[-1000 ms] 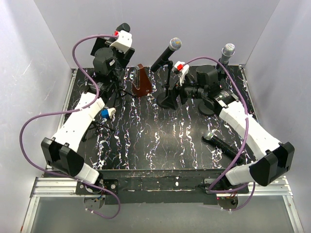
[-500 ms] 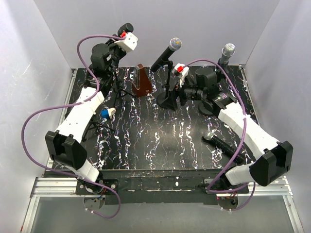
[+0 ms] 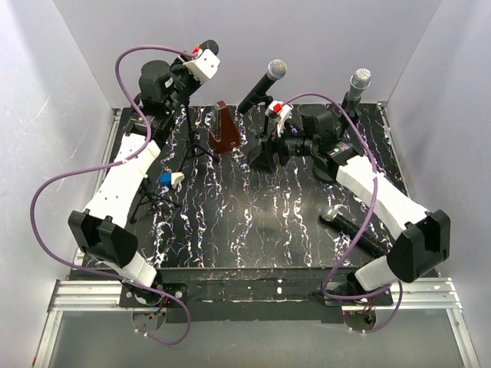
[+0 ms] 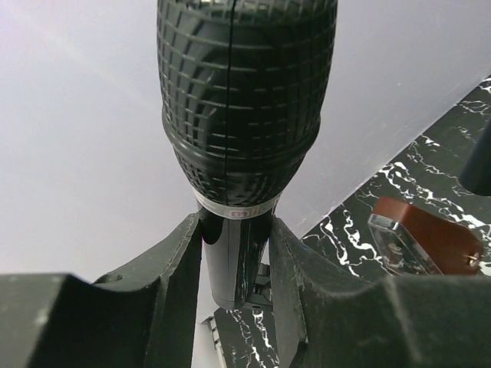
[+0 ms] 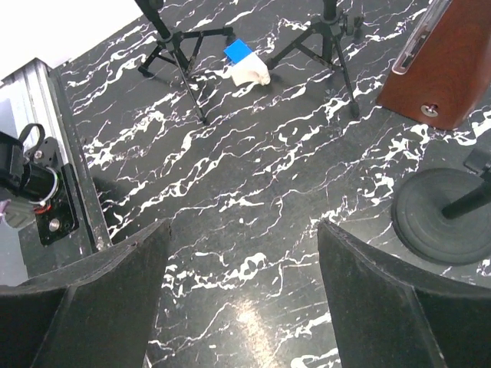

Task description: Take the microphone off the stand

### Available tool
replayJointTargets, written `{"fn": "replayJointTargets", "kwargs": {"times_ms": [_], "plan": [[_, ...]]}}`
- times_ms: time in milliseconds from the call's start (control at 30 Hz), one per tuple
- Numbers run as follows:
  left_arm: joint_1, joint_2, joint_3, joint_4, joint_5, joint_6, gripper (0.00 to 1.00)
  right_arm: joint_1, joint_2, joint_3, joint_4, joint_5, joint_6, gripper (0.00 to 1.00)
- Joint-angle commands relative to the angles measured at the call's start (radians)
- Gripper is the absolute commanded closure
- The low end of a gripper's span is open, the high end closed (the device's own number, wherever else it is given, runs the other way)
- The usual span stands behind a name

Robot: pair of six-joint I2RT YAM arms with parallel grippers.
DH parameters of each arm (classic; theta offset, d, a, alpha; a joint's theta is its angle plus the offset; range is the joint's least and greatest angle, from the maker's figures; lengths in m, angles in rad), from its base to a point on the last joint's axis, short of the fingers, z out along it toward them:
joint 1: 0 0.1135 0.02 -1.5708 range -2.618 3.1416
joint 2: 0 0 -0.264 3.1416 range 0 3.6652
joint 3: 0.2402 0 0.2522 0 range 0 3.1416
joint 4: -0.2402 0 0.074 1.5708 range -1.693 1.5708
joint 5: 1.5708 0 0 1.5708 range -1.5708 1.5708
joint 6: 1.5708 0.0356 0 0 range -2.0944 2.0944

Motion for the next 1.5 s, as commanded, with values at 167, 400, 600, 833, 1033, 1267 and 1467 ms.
{"fn": "replayJointTargets", "kwargs": {"times_ms": [167, 400, 600, 833, 1033, 1267, 1467], "plan": [[0.002, -0.136, 0.0, -0.066, 0.138, -0.151, 1.0, 0.001, 0.101, 0.146, 0.123, -0.081, 0.069, 0.18], [0.002, -0.227, -0.052, -0.094, 0.254, -0.26, 1.0, 0.02, 0.145, 0.168, 0.245, -0.114, 0.11, 0.18], [0.001, -0.293, -0.112, -0.112, 0.374, -0.341, 1.0, 0.049, 0.199, 0.199, 0.304, -0.147, 0.146, 0.18], [-0.012, -0.36, -0.187, -0.112, 0.544, -0.3, 1.0, 0.099, 0.27, 0.214, 0.384, -0.141, 0.21, 0.18], [-0.013, -0.402, -0.256, -0.109, 0.601, -0.24, 1.0, 0.133, 0.336, 0.22, 0.441, -0.154, 0.268, 0.19], [-0.013, -0.442, -0.297, -0.114, 0.63, -0.22, 1.0, 0.144, 0.403, 0.229, 0.473, -0.138, 0.304, 0.39], [-0.013, -0.457, -0.296, -0.146, 0.637, -0.168, 1.0, 0.144, 0.428, 0.223, 0.464, -0.146, 0.273, 0.88]]}}
